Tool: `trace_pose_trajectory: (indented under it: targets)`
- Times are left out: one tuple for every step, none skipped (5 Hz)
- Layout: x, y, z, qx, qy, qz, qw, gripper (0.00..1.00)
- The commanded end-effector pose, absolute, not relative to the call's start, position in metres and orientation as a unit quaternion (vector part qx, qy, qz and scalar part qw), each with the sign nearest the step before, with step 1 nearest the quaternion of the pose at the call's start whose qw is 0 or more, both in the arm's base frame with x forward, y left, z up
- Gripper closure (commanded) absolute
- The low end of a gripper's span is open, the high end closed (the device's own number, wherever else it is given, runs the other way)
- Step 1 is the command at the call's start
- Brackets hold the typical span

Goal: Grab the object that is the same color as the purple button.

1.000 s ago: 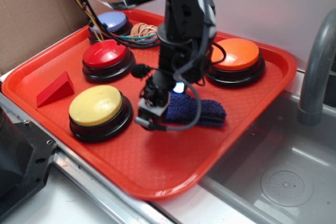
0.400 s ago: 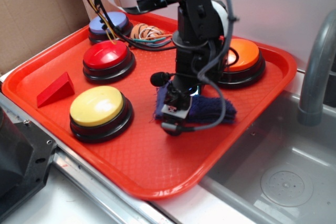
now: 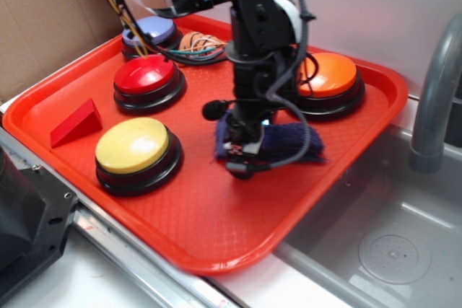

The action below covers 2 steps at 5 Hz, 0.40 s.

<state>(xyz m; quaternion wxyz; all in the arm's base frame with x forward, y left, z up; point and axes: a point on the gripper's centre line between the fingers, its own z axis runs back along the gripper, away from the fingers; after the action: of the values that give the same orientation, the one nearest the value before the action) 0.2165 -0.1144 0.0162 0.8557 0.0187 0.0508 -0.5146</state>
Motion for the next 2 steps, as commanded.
trace_pose_trajectory:
  targets:
    - [0.189,-0.09,0.113,0.074,-0.045,-0.307,0.948,1.0]
    - [0.181,-0.081,0.159,0.064,-0.049,-0.185,0.979,1.0]
